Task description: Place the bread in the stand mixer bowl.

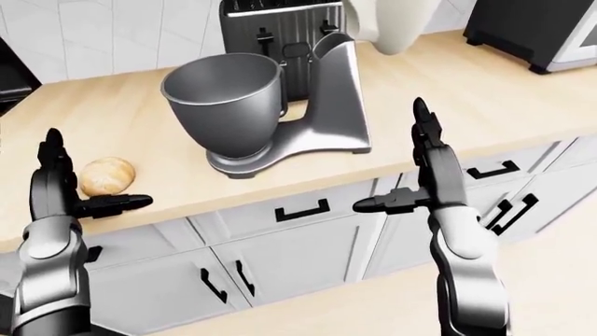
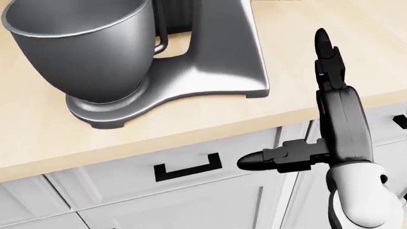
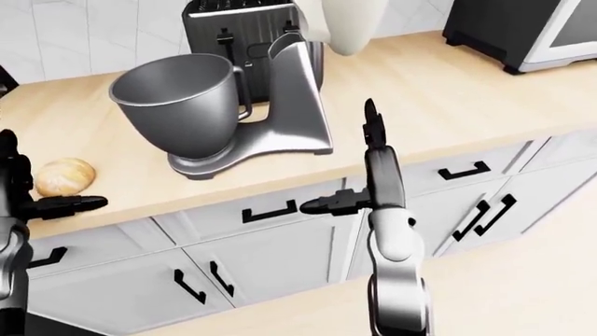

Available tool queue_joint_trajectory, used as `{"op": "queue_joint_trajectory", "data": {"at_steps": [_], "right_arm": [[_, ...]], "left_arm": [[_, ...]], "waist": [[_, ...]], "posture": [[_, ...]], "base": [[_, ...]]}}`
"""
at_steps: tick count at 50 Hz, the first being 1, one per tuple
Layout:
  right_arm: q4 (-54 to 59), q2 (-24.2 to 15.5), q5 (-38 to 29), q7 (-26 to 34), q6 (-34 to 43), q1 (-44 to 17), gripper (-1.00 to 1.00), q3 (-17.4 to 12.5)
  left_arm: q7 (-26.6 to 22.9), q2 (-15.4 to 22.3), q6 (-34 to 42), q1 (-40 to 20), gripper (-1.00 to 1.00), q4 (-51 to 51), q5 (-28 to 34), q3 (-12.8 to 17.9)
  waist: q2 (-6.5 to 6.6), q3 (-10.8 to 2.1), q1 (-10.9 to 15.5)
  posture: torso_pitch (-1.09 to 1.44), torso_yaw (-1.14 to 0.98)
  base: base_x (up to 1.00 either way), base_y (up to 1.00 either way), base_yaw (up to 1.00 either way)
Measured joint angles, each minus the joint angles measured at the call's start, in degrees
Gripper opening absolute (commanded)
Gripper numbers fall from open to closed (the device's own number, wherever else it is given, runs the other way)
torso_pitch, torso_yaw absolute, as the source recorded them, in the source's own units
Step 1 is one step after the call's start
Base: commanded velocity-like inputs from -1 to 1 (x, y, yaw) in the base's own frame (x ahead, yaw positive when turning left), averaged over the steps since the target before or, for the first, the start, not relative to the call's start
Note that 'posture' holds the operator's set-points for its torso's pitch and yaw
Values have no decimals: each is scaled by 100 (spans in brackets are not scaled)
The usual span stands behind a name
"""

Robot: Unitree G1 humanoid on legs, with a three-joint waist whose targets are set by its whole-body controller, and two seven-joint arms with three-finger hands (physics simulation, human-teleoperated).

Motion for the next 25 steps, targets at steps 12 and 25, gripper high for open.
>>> {"op": "queue_joint_trajectory", "data": {"at_steps": [12,25], "right_arm": [[-27,11,57,11,-75,-2,100,-14],[-9,4,123,-5,-151,17,100,-11]], "left_arm": [[316,210,-425,99,-100,355,221,116],[-44,122,-349,336,-100,127,106,183]], "waist": [[132,-36,-28],[226,-50,-70]], "posture": [[0,0],[0,0]], "base": [[0,0,0],[0,0,0]]}}
